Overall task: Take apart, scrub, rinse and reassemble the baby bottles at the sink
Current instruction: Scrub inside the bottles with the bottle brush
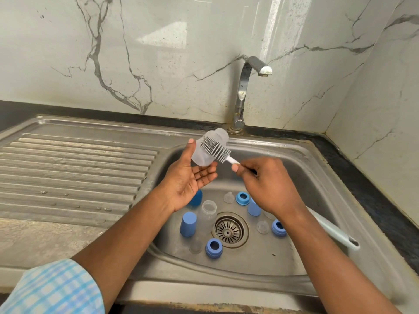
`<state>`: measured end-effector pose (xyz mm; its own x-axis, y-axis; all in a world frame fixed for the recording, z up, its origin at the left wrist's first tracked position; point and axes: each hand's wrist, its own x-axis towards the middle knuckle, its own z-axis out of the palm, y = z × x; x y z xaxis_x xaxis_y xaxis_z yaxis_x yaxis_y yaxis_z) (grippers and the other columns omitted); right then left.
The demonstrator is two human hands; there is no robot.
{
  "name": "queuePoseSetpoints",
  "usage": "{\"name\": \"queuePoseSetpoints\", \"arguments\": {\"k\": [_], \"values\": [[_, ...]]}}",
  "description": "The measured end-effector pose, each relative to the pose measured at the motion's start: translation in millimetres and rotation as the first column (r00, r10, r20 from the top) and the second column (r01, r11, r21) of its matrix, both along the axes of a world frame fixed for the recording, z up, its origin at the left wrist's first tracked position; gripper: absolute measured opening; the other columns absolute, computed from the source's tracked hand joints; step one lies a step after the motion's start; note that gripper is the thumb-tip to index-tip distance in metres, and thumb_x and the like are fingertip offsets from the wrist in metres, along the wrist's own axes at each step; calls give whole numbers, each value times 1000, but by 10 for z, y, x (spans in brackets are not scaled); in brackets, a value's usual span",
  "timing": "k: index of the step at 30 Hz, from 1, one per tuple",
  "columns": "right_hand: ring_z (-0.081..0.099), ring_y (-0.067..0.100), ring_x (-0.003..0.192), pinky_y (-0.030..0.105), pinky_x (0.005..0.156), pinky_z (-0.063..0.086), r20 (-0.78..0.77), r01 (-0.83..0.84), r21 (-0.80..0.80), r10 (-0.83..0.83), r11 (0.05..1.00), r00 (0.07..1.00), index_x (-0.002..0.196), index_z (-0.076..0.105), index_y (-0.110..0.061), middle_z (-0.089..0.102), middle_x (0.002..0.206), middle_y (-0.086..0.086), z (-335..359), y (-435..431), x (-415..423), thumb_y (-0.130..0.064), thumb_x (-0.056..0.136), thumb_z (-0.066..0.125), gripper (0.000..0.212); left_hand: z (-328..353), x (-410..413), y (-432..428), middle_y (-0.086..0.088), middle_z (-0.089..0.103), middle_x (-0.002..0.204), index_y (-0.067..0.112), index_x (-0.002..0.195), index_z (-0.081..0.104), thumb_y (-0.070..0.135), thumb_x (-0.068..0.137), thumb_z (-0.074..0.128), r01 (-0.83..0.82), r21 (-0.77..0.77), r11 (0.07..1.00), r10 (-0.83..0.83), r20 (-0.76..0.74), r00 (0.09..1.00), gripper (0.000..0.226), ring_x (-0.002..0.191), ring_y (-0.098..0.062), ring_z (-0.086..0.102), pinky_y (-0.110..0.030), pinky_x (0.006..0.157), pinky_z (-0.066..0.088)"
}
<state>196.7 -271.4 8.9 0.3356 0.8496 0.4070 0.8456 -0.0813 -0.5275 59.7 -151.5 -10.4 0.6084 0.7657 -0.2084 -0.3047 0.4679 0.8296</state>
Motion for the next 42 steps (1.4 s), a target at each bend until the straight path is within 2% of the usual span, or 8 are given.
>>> {"name": "queuePoseSetpoints", "arguments": {"k": [6, 10, 13, 20, 25, 31, 35, 42], "values": [[35, 17, 46, 30, 48, 31, -24, 197, 104, -196, 975, 980, 56, 47, -21, 39, 45, -4, 30, 7, 191, -35, 98, 58, 46, 31, 38, -107, -12, 72, 80, 5, 113, 60, 53, 96, 48, 76, 41, 996, -76, -13, 997, 52, 63, -11, 67, -26, 59, 58], [32, 11, 43, 28, 46, 29, -44, -36, 17, 37, 999, 998, 70, 66, -10, 39, 45, -4, 34, -41, 85, -33, 97, 60, 36, 17, 10, -53, -12, 72, 81, 6, 114, 61, 53, 97, 47, 4, 9, 1000, -4, 34, 999, 52, 68, -13, 68, -26, 61, 59], [33, 10, 46, 31, 50, 32, -22, -146, -62, 144, 987, 989, 72, 67, -10, 41, 49, -4, 37, -30, 27, -37, 97, 60, 37, 29, -15, -32, -8, 72, 80, 10, 112, 63, 56, 97, 44, 3, -17, 1000, -2, 62, 998, 52, 71, -12, 67, -25, 62, 58], [30, 11, 45, 31, 47, 28, -40, 111, 90, -108, 990, 993, 64, 59, -15, 38, 47, -5, 50, -45, 183, -36, 97, 59, 39, 97, -26, -61, -8, 63, 70, 6, 116, 61, 58, 97, 42, 60, -66, 996, -51, 132, 990, 58, 54, -10, 58, -25, 53, 55], [30, 11, 45, 26, 45, 25, -55, 28, 107, -22, 994, 998, 59, 51, -15, 36, 45, -6, 44, -47, 59, -35, 97, 60, 44, 64, -27, -92, -11, 66, 77, 2, 104, 66, 56, 98, 39, 107, -54, 993, -105, 38, 994, 60, 63, -15, 62, -29, 59, 59], [30, 11, 45, 30, 48, 29, -66, -29, 59, 33, 998, 997, 65, 60, -10, 37, 46, -4, 67, -57, -18, -34, 97, 60, 40, 51, -71, -23, -15, 65, 75, -1, 105, 62, 39, 98, 34, 72, -37, 997, -70, 66, 995, 49, 65, -20, 64, -32, 59, 59], [32, 11, 44, 29, 47, 30, -68, -40, 41, 43, 998, 997, 64, 60, -14, 38, 44, -6, 68, -54, -40, -34, 98, 59, 39, 44, -61, -81, -15, 65, 78, 3, 103, 65, 63, 97, 31, 135, 62, 989, -136, 15, 991, 70, 63, -20, 61, -30, 56, 57], [35, 15, 45, 30, 47, 32, -26, 163, 65, -162, 984, 986, 54, 45, -27, 39, 45, -5, 93, -40, 39, -39, 98, 58, 47, 46, -13, -123, -9, 61, 71, 8, 113, 61, 60, 96, 38, 180, 128, 975, -174, -56, 983, 60, 52, -11, 50, -24, 50, 48]]}}
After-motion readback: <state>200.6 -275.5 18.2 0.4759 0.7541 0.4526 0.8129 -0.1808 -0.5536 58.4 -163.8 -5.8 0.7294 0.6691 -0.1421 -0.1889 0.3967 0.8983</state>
